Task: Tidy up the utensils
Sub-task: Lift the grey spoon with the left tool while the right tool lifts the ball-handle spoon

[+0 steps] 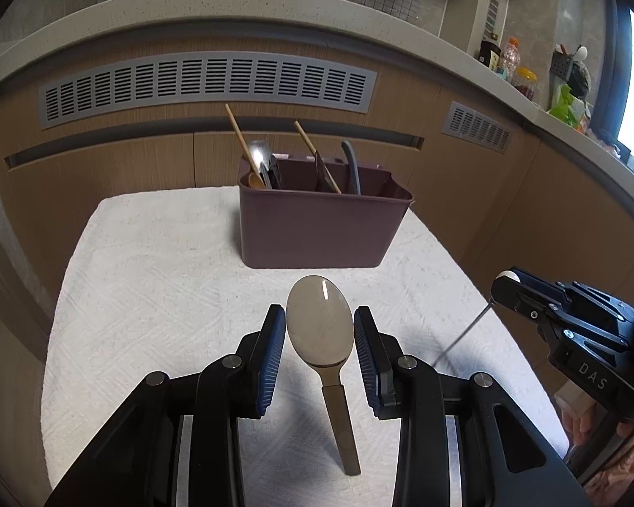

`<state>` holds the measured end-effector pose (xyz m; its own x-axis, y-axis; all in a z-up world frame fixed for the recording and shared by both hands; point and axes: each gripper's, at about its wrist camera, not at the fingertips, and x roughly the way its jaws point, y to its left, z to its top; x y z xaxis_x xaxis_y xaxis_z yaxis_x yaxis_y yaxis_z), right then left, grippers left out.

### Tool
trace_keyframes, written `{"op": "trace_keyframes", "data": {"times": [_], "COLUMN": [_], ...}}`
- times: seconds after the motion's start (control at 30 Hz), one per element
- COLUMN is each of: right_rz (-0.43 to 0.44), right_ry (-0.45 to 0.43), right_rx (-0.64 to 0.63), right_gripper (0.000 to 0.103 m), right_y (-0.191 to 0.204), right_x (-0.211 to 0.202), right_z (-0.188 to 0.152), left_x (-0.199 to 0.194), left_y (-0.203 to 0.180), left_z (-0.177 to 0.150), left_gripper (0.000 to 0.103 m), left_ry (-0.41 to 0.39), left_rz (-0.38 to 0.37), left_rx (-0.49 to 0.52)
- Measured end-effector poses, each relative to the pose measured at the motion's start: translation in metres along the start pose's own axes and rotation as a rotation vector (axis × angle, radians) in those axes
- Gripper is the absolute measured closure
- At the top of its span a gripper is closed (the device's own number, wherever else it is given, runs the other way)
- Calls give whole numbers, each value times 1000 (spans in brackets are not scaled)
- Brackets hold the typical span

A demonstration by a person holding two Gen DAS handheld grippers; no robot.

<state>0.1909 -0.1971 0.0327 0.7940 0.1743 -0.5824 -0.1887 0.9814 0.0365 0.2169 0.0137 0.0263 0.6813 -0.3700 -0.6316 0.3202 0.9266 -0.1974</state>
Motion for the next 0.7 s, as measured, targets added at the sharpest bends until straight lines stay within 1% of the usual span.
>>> {"op": "trace_keyframes", "data": {"times": [0.23,0.53,0.6,0.63,0.67,0.7], "right_rz": [-8,-7,-3,-2,-3,-3], "right_ry": [-24,-24,-12,-5,0,3], "right_rx": [-13,-39,-37,-35,-32,-30], "right_gripper": [83,83,83,83,83,83], "right_y": [3,7,6,5,4,3], "right_x": [-4,-4,-3,-2,-1,-1], "right_z": [5,7,7,7,7,7], "left_x": [-8,-13,-9,-4,3,10], "left_y": [-2,-5,2,8,16,26], "left_z": [4,9,10,10,9,7], "left_gripper": [69,69,68,67,66,66], "left_ry": [-24,-36,-9,19,65,105], "left_rz": [-2,-2,34,63,101,120], "left_rx": [0,13,-3,-17,-44,-72]}}
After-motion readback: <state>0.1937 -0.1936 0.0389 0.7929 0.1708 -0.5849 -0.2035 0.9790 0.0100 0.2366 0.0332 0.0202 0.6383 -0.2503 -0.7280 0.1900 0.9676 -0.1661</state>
